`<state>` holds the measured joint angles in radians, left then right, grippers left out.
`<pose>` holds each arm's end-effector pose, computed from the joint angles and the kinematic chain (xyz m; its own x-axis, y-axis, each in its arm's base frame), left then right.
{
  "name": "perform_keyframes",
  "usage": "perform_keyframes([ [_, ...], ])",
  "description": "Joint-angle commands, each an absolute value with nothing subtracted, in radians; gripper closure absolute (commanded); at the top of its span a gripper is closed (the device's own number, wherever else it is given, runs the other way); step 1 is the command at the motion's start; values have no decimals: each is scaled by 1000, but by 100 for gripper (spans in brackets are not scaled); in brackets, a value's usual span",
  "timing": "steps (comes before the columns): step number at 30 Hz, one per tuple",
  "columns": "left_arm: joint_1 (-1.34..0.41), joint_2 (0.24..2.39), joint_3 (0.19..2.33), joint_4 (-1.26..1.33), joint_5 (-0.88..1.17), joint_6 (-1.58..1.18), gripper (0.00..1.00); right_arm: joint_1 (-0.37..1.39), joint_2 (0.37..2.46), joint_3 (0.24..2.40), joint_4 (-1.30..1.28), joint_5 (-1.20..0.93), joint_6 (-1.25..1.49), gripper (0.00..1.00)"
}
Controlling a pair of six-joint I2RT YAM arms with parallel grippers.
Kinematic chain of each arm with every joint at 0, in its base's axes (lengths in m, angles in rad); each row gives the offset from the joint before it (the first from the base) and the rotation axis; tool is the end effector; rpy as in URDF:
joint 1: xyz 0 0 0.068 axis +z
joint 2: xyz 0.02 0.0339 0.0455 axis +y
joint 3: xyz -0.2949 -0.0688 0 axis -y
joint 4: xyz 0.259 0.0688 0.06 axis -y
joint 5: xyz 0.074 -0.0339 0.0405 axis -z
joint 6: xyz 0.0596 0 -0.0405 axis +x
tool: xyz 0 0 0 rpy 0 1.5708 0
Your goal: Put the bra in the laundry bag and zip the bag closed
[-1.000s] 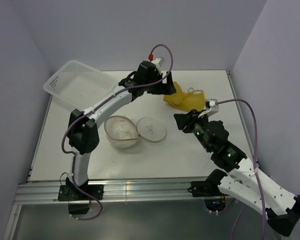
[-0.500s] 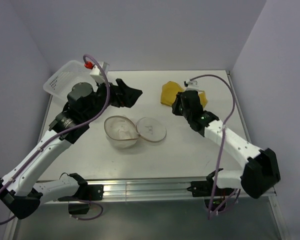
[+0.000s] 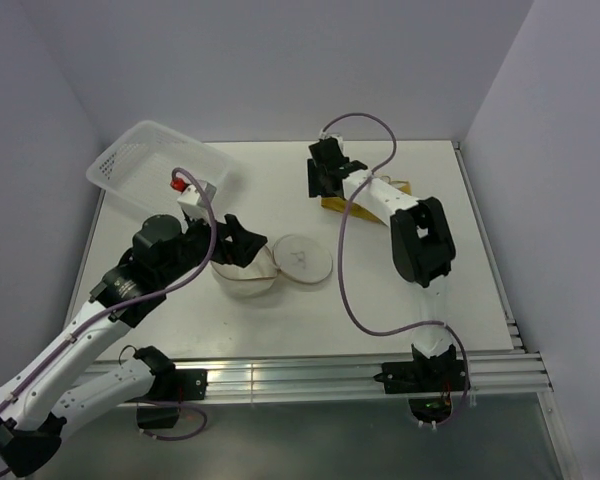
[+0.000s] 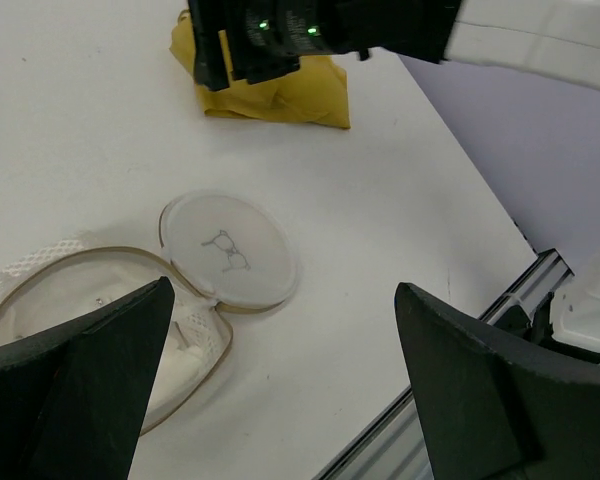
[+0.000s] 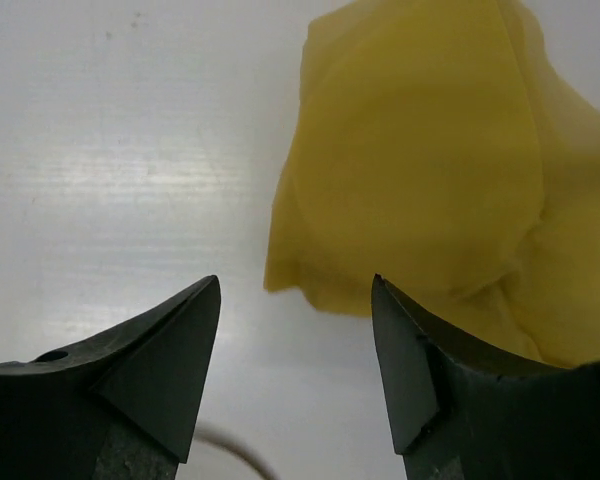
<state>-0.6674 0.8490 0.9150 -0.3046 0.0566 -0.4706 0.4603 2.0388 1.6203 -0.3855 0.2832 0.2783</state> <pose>0.1623 -0.1322 0.3803 -0.4652 -0.2098 -0.8600 0.5051 0.7349 -0.4525 0.4599 0.2095 0.2318 -0.6898 -0.0476 -0.7224 -0.0659 0.9978 -0.0029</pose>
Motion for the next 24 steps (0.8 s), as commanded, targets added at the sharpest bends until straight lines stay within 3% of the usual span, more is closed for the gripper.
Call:
perform_keyframes([
  [1,-670,790,905,-261,63,-439,1,456,2144,1797,-503,339,239,31],
  [6,-672,755,893,-278,69,-437,1,453,2368,2103,-665,383,229,36],
  [9,-672,753,891,-273,83,-437,1,448,2454,2210,-729,402,232,49],
  [11,-672,756,893,-273,90,-439,1,445,2454,2207,-726,440,236,71],
  [12,-670,759,893,-273,92,-439,1,445,2435,2188,-701,457,244,88],
  [14,-670,762,894,-268,97,-442,1,445,2320,2070,-623,488,236,100],
  [20,-670,807,900,-232,159,-483,1,445,1928,1870,-398,546,187,100],
  [24,-670,883,879,-131,259,-598,1,446,1610,1594,-224,497,219,100],
])
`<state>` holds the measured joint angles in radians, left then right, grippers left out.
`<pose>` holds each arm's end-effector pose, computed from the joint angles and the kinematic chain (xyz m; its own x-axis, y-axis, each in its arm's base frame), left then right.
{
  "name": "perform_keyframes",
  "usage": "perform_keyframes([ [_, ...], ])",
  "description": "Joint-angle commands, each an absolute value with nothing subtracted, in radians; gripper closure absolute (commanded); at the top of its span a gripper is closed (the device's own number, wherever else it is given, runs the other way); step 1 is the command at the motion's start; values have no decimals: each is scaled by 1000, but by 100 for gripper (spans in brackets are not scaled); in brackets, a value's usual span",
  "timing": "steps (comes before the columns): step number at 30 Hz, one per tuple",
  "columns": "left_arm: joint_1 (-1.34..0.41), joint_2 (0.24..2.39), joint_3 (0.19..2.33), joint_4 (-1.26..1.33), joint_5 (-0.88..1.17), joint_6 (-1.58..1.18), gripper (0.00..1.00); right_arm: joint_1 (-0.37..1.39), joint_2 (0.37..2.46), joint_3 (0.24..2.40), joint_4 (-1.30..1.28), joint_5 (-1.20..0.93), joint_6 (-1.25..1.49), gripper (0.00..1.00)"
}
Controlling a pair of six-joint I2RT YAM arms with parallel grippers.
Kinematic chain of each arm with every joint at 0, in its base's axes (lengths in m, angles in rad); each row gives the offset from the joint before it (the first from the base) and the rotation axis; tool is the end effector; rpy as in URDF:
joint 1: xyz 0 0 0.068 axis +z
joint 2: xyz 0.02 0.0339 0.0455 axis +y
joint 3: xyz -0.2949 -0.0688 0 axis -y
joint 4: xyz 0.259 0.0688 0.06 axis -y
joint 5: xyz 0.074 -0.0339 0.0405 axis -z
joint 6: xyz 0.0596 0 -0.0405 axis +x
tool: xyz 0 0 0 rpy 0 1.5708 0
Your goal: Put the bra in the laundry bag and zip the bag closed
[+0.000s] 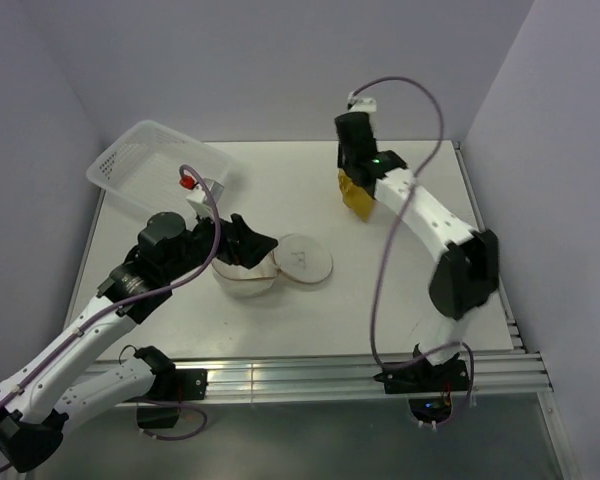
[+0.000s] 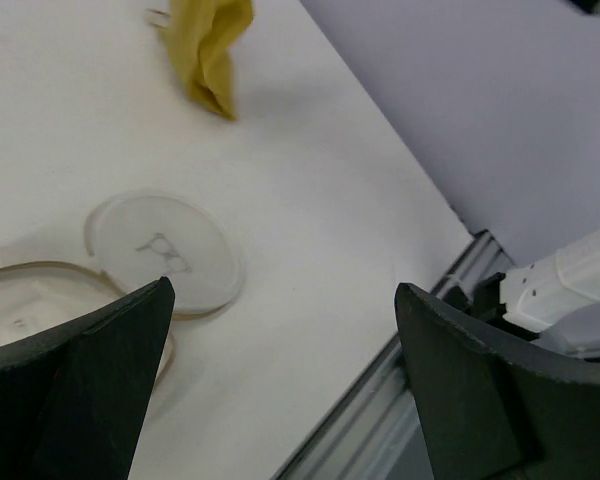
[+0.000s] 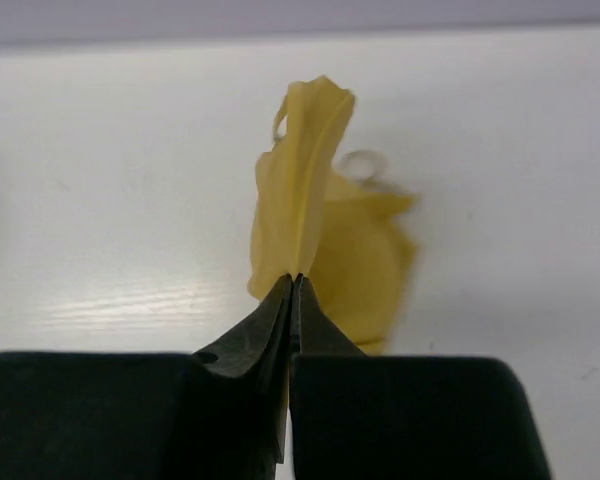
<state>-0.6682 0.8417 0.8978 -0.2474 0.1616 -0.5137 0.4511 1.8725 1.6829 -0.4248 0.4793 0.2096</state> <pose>0.1582 -0.1371 0.3826 -0.4914 -0.2300 -0.8400 0.5672 0.6474 -0.5091 0.4412 0.1832 0.3320 -0.5174 -0.0455 -0.8545 0.0613 0.9941 -0.0900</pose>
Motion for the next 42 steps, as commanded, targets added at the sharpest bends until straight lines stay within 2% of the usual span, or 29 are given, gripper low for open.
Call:
perform_keyframes([
  [1,-673,903,873,-76,314,-616,1,448,1554,1557,-206,491,236,100],
  [5,-719,977,925,-32,298,-624,1,448,1273,1412,-152,430,308,100],
  [11,-845,1031,1021,35,93,-557,1,509,1071,1402,-121,382,402,100],
  [15,-952,1095,1081,29,-64,-456,1,580,1035,1420,-121,380,425,100],
  [23,-1095,1183,1098,124,-144,-283,1,689,1008,1367,-100,408,437,100],
  [27,-1098,1197,1092,161,-169,-232,1,713,982,1327,-84,403,446,100],
  [32,-1098,1200,1118,83,-314,-201,1,733,954,1313,-83,380,443,100],
  [38,-1098,1095,1036,81,-351,-198,1,749,950,1338,-86,331,445,100],
  [42,-1098,1095,1038,112,-293,-184,1,758,965,1367,-87,313,449,100],
])
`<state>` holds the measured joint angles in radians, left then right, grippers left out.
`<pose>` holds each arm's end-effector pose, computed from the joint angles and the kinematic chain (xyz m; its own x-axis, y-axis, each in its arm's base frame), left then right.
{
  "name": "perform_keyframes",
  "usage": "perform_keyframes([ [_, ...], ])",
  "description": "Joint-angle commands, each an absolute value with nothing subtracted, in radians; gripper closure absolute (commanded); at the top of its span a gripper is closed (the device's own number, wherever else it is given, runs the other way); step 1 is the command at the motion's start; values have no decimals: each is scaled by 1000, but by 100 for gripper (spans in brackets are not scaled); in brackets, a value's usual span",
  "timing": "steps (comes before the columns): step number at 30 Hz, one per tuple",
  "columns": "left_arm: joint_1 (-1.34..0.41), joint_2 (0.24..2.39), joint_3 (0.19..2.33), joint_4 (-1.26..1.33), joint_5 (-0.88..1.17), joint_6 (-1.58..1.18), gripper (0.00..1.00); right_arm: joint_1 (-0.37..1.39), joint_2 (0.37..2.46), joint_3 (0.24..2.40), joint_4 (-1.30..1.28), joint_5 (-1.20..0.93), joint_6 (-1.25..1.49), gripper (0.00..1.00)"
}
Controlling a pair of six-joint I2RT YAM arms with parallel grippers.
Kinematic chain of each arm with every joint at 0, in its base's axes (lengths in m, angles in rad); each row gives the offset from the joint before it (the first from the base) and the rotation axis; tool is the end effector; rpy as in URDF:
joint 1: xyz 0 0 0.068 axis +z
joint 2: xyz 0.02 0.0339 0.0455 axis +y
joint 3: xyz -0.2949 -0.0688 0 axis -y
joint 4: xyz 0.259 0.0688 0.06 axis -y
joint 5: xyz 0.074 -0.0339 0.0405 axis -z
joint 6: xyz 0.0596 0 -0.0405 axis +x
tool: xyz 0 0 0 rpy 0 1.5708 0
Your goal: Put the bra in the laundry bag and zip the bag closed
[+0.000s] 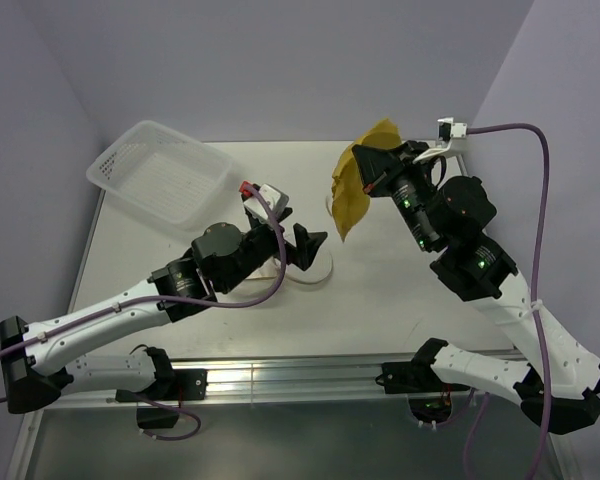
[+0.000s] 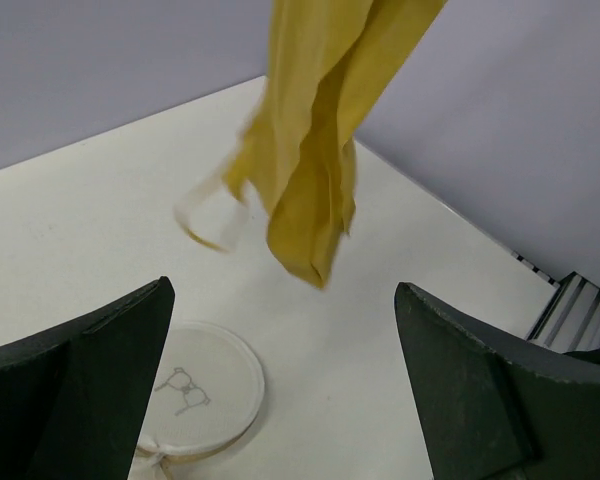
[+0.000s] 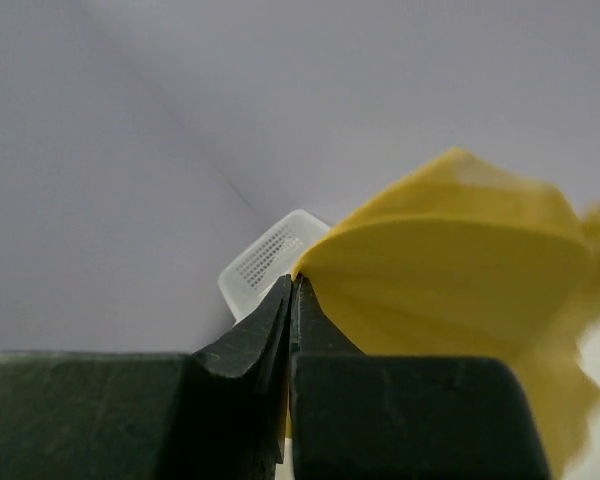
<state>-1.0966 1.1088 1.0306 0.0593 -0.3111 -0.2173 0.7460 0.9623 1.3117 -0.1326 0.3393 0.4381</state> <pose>0.1451 -0.2427 0.4146 -0.1609 -0.1360 -0.9776 0.6887 0.6940 -0.2099 0.1614 0.1221 0.5285 -0.0272 0.5196 -0.8540 -0.4304 0.7650 0.4791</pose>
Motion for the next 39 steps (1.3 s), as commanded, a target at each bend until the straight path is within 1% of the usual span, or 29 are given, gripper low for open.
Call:
perform_keyframes([
  [1,-1098,1107,1045,118,-266,-189,1,761,966,1371,-92,307,449,100],
  [5,-1111,1135,1060,146,-138,-227,1,776,963,1374,-95,299,454,100],
  [15,-1115,1189,1115,143,-267,-133,1,821,908,1359,-94,198,483,100],
  [25,-1115,1258,1160,173,-255,-110,1,824,913,1355,-81,150,497,100],
  [27,-1115,1258,1158,178,-273,-106,3,824,910,1348,-78,147,495,100],
  [28,-1115,1255,1154,181,-279,-109,13,824,908,1345,-77,147,495,100],
  [30,-1115,1238,1134,187,-293,-113,28,824,900,1336,-72,152,494,100],
  [31,-1115,1230,1125,195,-298,-121,44,825,896,1332,-68,162,489,100],
  [33,-1115,1209,1097,202,-301,-129,58,824,884,1325,-66,178,482,100],
  [34,-1115,1203,1083,207,-302,-133,77,824,881,1325,-71,184,474,100],
  [35,-1115,1198,1078,207,-305,-136,86,824,871,1319,-68,190,471,100],
  [36,-1115,1190,1075,207,-317,-140,100,824,867,1315,-60,192,468,100],
  [39,-1106,1177,1072,204,-301,-152,100,824,854,1307,-66,195,457,100],
])
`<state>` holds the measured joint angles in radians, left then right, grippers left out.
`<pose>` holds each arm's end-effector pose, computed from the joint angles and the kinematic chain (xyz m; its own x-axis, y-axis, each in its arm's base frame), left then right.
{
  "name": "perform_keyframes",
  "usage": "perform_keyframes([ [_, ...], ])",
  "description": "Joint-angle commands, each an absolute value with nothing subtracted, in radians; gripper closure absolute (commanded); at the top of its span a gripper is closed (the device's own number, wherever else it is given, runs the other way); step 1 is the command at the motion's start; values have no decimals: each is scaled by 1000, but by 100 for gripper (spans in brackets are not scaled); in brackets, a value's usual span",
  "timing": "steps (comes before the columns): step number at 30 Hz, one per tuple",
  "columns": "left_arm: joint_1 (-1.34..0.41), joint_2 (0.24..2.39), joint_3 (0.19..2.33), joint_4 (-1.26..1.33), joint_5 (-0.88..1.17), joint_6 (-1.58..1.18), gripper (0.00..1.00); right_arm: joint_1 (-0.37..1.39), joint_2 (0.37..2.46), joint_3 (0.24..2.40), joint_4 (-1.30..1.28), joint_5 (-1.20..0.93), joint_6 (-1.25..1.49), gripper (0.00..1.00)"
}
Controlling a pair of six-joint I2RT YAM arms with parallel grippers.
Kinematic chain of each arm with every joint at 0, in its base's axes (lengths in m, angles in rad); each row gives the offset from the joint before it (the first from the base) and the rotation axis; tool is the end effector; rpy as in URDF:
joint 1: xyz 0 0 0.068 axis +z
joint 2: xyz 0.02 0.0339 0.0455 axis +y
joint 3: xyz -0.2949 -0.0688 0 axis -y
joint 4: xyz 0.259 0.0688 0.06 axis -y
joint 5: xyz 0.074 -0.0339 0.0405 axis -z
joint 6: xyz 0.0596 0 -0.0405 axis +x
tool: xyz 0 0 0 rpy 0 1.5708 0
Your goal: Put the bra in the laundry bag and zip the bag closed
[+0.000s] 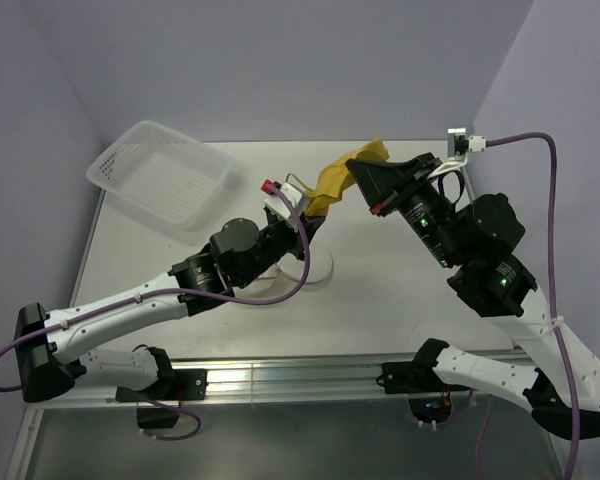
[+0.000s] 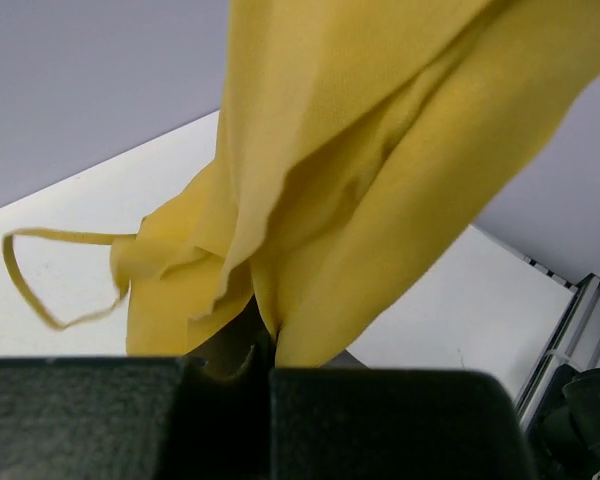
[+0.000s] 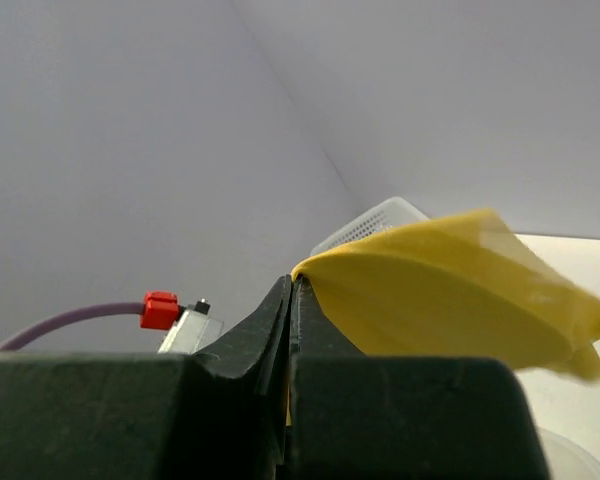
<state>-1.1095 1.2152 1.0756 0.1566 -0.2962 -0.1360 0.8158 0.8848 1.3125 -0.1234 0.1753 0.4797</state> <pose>0.1550 -0.2727 0.4156 -0.0910 -0.1082 -0.9900 0.7209 0.6787 -0.1405 0.1245 0.1171 0.5435 -0.0962 0.5609 -0.8223 -0.6298 0.6054 0.4867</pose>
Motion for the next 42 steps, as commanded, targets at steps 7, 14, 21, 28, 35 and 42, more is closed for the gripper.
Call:
perform_keyframes([
  [7,-999,1154,1062,221,-198,-238,100,824,792,1201,-86,121,489,100],
  [14,-896,1127,1074,218,-80,-318,100,824,652,904,-106,5,489,75],
  [21,-896,1056,1055,109,-11,-307,100,824,604,870,-245,-41,394,24],
  [28,-896,940,1034,-83,138,-261,100,822,614,1018,-272,-53,213,18],
  [35,-896,868,1057,-245,493,-242,100,821,735,1077,-244,-382,-32,0],
  [42,-896,856,1034,-268,669,-230,100,816,912,1190,-334,-618,-196,0],
])
